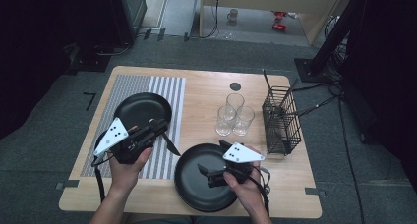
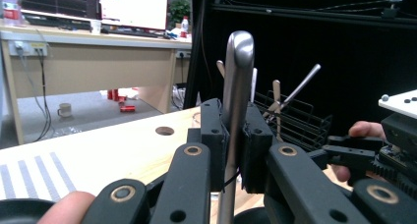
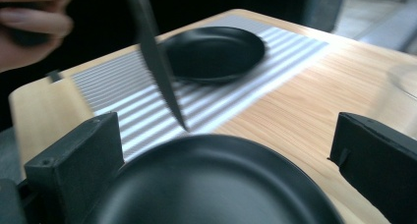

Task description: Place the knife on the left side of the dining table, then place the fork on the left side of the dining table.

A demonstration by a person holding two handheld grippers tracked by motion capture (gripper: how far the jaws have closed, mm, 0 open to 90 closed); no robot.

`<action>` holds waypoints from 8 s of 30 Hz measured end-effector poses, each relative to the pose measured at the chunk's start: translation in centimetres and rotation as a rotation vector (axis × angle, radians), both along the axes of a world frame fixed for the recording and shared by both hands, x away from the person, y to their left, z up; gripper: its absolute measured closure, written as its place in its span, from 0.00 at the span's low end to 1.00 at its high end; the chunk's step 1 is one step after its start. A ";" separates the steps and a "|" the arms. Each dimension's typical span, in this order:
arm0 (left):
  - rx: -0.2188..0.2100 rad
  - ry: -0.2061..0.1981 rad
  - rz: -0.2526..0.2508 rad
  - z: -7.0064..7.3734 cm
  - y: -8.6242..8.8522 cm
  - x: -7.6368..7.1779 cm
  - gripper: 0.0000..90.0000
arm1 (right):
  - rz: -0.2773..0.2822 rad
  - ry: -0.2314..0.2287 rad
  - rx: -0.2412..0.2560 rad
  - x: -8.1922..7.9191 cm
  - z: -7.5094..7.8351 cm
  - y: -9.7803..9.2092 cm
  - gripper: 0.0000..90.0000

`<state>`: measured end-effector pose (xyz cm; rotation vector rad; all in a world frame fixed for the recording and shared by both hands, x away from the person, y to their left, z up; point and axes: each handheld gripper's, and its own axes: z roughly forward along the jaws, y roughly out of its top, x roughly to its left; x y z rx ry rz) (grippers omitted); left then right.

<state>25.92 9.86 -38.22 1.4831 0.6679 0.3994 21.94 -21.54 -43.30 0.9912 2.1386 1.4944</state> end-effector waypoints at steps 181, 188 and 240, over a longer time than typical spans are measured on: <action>0.463 0.495 0.492 -13.5 9.6 2.0 0.12 | -0.527 0.306 -0.253 -1.4 -9.4 -15.1 0.00; 0.452 0.473 0.476 -13.4 9.6 1.8 0.12 | -0.527 0.306 -0.253 -1.4 -9.4 -15.2 0.00; 0.432 0.455 0.494 -13.4 9.7 1.7 0.12 | -0.497 0.084 -0.080 -1.7 4.4 -12.7 0.10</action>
